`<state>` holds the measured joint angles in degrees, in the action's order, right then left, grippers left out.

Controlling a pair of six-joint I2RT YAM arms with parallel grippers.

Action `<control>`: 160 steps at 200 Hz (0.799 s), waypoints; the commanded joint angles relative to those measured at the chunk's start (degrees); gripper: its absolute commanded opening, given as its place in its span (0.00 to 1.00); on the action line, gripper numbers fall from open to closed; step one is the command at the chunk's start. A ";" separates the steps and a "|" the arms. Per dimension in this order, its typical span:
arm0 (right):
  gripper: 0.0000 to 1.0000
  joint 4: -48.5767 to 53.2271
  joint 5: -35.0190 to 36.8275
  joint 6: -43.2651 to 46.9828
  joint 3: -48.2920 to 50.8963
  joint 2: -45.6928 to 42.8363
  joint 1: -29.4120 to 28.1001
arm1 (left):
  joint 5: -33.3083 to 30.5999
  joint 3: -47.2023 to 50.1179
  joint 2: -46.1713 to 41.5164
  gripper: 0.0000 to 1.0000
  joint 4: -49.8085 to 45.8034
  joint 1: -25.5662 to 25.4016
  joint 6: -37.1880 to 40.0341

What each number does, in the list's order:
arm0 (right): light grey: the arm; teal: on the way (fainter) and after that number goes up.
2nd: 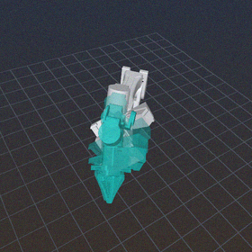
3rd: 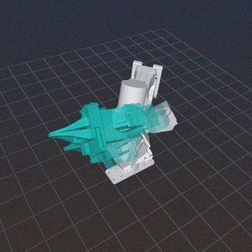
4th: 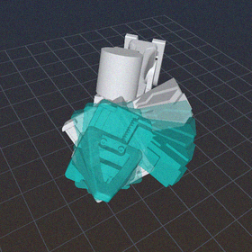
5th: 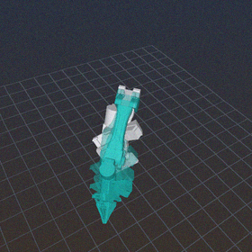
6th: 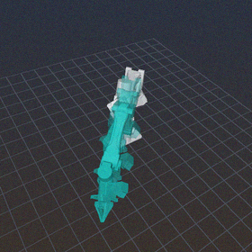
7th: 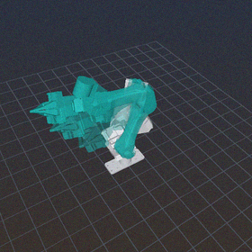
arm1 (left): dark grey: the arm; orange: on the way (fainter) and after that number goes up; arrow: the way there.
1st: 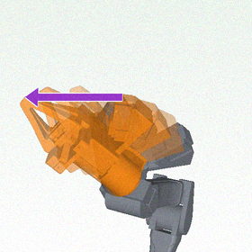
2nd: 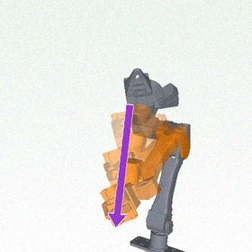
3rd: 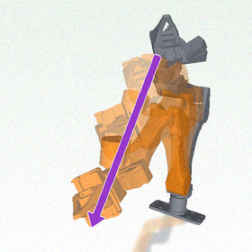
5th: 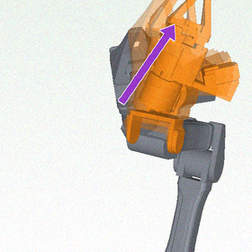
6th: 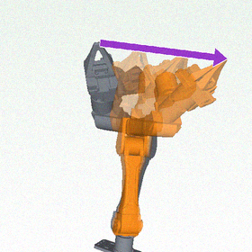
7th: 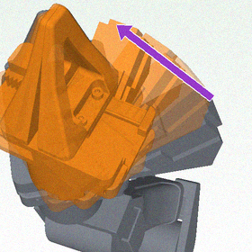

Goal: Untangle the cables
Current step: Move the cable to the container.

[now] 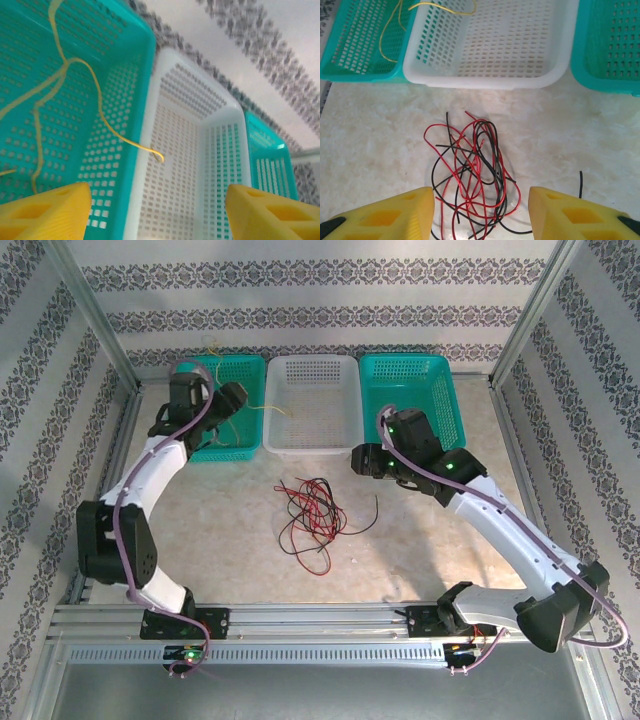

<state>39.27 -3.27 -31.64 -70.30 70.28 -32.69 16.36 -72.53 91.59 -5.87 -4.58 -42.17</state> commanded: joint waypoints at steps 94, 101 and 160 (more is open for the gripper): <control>0.51 0.90 -0.71 -1.45 3.34 -1.56 0.87 | -1.37 -17.46 17.60 0.52 -12.50 -2.27 0.90; 0.51 0.74 -0.77 -1.50 3.19 -1.38 0.87 | -1.75 -17.42 17.87 0.52 -12.80 -2.27 0.50; 0.51 1.05 -1.12 -1.26 2.71 -1.46 0.87 | -0.35 -15.75 20.47 0.55 -7.87 -0.49 -10.20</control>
<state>39.66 -3.90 -32.71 -67.37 69.14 -32.34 14.44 -88.84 109.82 -15.44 -6.70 -45.56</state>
